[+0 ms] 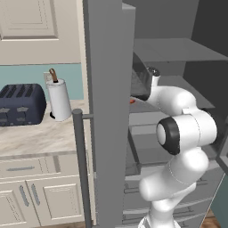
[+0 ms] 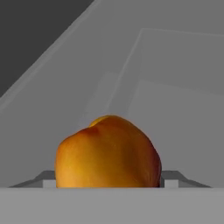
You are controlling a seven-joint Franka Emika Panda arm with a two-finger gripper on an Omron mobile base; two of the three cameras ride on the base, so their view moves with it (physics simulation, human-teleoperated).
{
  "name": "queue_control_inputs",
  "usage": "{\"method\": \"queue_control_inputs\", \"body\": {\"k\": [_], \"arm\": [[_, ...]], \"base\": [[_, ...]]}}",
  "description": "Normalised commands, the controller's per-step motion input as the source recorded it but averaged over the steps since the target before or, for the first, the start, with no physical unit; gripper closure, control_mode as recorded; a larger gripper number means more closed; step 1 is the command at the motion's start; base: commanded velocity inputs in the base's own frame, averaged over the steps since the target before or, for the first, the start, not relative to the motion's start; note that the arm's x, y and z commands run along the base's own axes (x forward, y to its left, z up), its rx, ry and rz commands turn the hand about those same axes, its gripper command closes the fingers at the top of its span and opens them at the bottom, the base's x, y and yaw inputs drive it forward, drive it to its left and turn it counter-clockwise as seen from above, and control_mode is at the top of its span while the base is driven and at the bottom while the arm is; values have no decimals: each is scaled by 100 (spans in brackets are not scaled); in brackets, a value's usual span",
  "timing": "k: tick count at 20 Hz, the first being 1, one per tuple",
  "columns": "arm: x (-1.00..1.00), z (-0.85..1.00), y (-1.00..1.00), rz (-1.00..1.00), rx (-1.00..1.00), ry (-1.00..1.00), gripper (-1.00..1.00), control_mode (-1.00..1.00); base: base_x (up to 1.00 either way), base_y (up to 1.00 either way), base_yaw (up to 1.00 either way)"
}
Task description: Retrieve the orange and peach from the fridge and place them into the bowl on the dining table.
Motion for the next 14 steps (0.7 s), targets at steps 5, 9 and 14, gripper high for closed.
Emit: {"method": "queue_control_inputs", "body": {"k": [5,9,14], "arm": [[-74,-27,-18,-4,0,-6,100,-100],[-100,-10,-71,-10,0,-26,100,-100],[-100,16,-63,-9,0,-28,100,-100]], "base": [[0,0,0],[0,0,0],[0,0,0]]}}
